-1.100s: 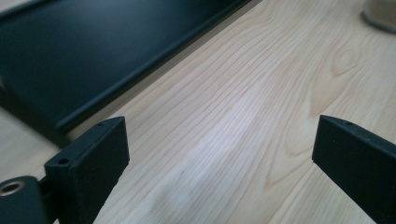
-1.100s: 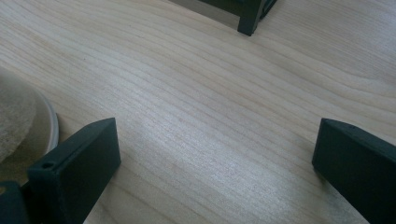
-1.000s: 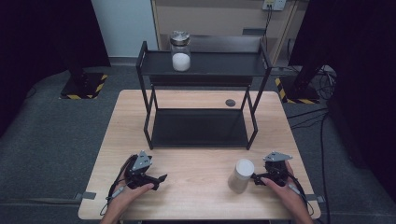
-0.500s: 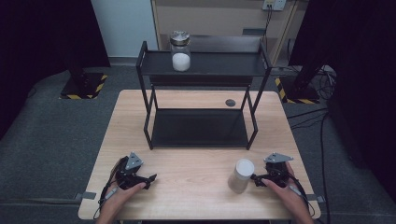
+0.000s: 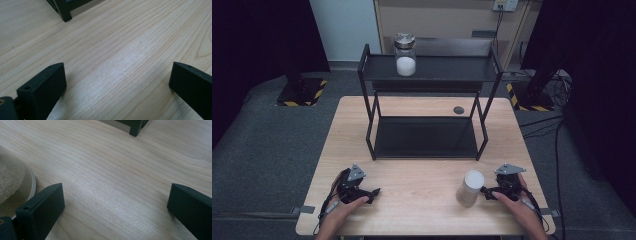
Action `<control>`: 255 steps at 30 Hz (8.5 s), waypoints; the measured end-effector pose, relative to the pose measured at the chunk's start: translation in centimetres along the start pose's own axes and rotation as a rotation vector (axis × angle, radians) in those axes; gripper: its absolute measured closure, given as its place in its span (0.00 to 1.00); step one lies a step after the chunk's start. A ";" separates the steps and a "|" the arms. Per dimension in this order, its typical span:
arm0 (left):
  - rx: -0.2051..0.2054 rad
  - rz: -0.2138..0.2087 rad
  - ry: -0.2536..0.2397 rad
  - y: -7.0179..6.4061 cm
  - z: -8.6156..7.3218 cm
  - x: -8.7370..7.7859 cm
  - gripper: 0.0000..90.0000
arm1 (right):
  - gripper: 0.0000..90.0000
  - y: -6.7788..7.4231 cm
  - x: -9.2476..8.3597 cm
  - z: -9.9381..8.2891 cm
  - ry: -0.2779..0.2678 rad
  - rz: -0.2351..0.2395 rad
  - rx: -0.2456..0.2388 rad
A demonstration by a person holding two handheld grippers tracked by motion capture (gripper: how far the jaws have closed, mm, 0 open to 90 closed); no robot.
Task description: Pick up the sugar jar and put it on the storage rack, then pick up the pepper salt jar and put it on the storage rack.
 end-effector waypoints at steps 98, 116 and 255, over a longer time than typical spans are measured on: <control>-0.002 0.004 0.002 -0.1 0.1 0.0 0.00 | 0.39 5.4 -3.6 4.3 -0.169 0.245 -0.264; -0.002 0.004 0.002 -0.1 0.1 0.0 0.00 | 0.39 4.8 -2.8 7.4 -0.159 0.254 -0.296; 0.007 -0.005 0.001 0.1 0.3 0.4 0.00 | 0.39 2.0 -10.7 26.5 -0.169 0.261 -0.314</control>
Point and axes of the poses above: each handheld gripper's, and its own axes: x roughly forward along the jaws, z roughly out of its top, y roughly to its left, the point moved 4 cm from there along x, roughly forward along the jaws, and after that the axes turned 15 degrees about z, right-handed, at the moved point
